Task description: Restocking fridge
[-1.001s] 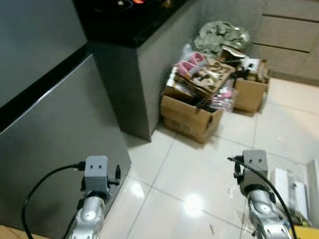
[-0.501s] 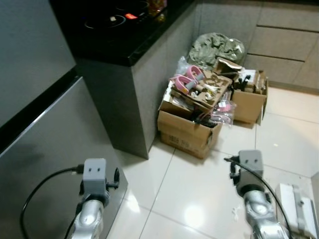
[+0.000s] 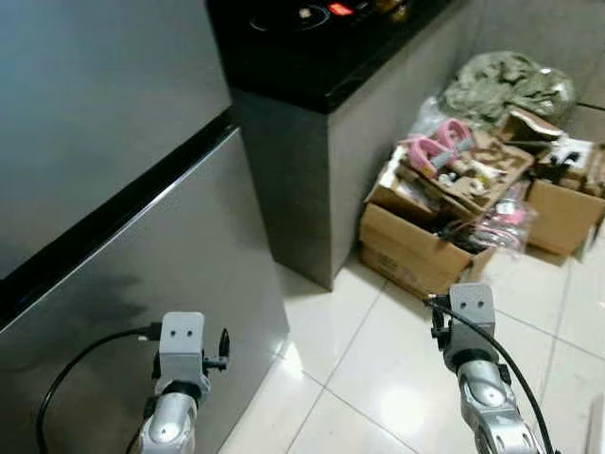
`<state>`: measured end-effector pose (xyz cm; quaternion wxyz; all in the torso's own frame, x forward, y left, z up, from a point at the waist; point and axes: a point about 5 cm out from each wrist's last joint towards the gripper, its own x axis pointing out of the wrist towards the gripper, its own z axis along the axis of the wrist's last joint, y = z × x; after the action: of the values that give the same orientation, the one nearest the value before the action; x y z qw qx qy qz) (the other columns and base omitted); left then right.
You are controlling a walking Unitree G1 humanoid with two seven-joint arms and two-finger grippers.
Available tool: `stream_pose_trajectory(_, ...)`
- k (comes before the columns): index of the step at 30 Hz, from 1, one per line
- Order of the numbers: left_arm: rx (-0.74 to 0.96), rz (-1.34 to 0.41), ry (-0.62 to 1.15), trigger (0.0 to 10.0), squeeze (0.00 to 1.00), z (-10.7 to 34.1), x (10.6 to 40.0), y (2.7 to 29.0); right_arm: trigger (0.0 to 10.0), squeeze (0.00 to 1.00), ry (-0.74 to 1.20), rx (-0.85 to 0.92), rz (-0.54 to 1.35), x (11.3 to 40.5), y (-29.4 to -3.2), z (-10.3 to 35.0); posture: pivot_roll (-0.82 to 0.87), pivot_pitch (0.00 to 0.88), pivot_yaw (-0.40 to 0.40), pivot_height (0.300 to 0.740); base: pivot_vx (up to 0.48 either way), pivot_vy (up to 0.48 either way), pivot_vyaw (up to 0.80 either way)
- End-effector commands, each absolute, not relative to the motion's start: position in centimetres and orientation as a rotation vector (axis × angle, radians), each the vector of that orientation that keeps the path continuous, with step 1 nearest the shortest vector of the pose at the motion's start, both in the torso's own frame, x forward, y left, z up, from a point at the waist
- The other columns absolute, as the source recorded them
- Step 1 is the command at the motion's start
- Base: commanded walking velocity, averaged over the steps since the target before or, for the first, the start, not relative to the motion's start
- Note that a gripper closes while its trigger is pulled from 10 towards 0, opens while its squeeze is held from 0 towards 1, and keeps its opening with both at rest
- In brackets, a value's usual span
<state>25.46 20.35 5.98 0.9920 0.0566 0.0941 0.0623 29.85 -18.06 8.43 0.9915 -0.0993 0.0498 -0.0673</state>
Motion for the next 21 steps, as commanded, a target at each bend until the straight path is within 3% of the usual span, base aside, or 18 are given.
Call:
stream_pose_trajectory(1,0.124,0.114,0.208,10.0,0.0,5.58,25.02,20.07,10.0,0.0,0.123,-0.208,-0.146,29.51,-18.17,7.82,-0.11,0.192,0.059,0.74,0.0,0.0,0.8)
stream_pose_trajectory(21,0.145,0.096,0.214,10.0,0.0,5.63,24.97,19.69,10.0,0.0,0.124,-0.208,-0.163,29.52,-18.41,7.79,-0.11,0.188,0.064,0.74,0.0,0.0,0.8)
